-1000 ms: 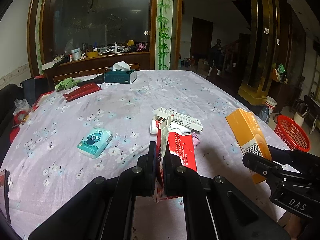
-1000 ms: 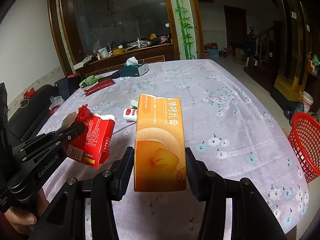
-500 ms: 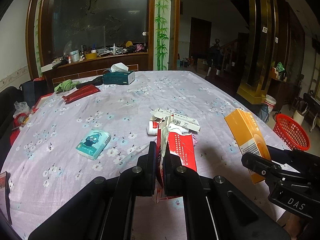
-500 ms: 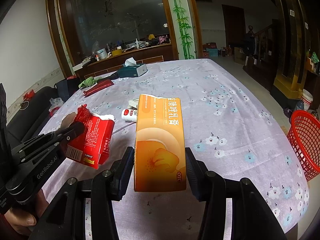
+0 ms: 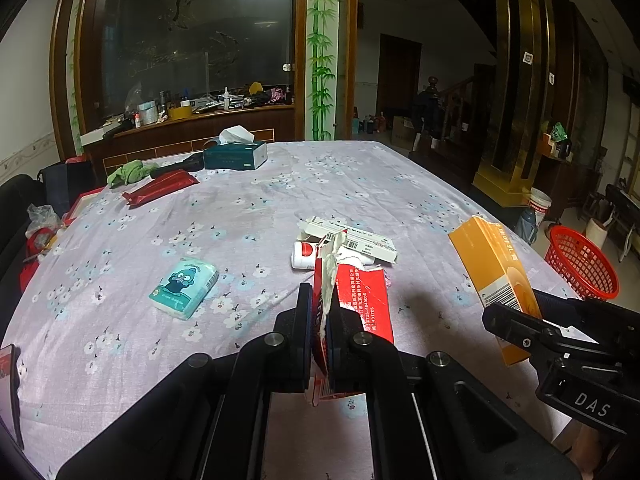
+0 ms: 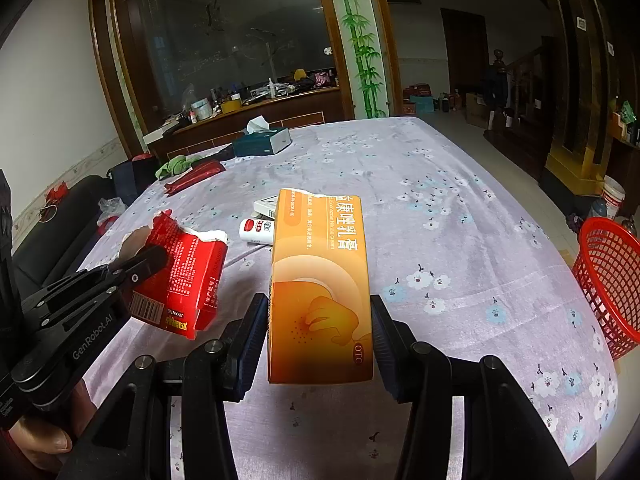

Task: Collect trash
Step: 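Hold the red box and orange box lifted above the table, then carry the red box and orange box over the wastebasket and release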

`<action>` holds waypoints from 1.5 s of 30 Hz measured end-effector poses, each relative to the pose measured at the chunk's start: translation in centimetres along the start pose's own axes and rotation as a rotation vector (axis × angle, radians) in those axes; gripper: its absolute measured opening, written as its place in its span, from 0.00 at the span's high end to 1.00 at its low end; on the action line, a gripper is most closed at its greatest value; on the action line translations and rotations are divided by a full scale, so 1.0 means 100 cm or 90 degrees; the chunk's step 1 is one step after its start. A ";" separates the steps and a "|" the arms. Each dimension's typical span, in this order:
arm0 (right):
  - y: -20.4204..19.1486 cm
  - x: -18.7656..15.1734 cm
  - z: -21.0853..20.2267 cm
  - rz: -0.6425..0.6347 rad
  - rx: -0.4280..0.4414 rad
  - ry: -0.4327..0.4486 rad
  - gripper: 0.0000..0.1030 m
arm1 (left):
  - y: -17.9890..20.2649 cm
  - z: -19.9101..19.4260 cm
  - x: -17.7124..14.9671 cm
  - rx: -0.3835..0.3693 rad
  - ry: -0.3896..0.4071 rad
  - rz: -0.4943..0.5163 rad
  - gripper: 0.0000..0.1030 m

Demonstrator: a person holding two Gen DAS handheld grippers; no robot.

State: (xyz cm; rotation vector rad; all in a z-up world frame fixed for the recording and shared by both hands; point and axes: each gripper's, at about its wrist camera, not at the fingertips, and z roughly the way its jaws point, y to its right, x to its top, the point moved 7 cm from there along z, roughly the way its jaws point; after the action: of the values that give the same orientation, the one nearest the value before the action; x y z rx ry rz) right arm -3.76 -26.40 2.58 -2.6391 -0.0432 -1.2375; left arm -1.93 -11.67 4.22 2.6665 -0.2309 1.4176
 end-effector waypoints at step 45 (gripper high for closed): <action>0.025 0.005 -0.009 0.036 -0.014 0.010 0.48 | 0.029 -0.004 0.018 -0.056 0.002 0.007 0.95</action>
State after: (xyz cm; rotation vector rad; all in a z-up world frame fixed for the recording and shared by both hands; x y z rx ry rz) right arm -3.85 -29.04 3.01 -2.6291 0.0473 -1.2469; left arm -1.81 -14.56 6.02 2.5963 -0.3018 1.3814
